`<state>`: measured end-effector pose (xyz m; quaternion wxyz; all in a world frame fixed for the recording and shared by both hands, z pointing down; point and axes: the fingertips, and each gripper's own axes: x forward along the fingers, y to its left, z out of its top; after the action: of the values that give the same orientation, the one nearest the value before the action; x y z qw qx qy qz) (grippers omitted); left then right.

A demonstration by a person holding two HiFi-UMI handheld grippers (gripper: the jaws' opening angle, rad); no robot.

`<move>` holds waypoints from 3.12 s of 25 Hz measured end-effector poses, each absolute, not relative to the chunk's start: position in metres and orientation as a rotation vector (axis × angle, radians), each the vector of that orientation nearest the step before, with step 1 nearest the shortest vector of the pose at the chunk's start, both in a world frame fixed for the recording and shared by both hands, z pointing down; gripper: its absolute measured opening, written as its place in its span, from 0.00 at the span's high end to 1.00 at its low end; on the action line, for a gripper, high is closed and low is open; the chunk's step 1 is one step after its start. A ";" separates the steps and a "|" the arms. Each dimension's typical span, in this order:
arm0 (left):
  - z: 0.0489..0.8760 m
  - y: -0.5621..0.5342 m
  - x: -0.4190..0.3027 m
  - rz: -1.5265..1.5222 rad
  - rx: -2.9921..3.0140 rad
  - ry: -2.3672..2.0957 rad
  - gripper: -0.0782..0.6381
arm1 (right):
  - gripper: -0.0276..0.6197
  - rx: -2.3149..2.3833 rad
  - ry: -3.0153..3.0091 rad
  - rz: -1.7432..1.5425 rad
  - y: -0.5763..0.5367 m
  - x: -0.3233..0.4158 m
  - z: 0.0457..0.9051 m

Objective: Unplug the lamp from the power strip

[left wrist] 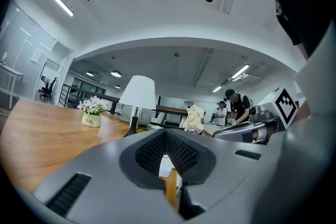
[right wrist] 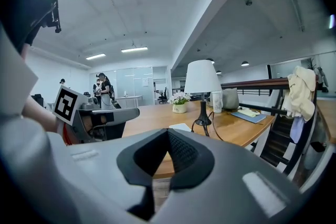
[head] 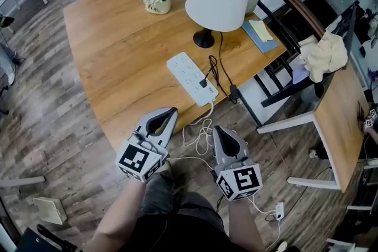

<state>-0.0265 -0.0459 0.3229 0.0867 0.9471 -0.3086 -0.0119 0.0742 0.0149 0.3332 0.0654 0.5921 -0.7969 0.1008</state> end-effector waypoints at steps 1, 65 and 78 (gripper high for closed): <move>0.324 -0.049 -0.025 -0.033 2.823 -0.909 0.90 | 0.95 1.790 -2.400 0.307 0.012 0.075 0.335; 0.456 -0.182 0.059 0.921 2.754 -1.149 0.90 | 0.84 1.338 -2.170 0.129 -0.159 0.087 0.443; 0.457 -0.180 0.069 0.870 2.756 -1.037 0.90 | 0.86 1.405 -2.253 0.399 -0.165 0.095 0.443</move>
<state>0.0685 -0.1798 0.4571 0.0355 0.8970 -0.3376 0.2831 0.0953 -0.1646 0.4426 0.2264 0.5099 -0.8172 0.1446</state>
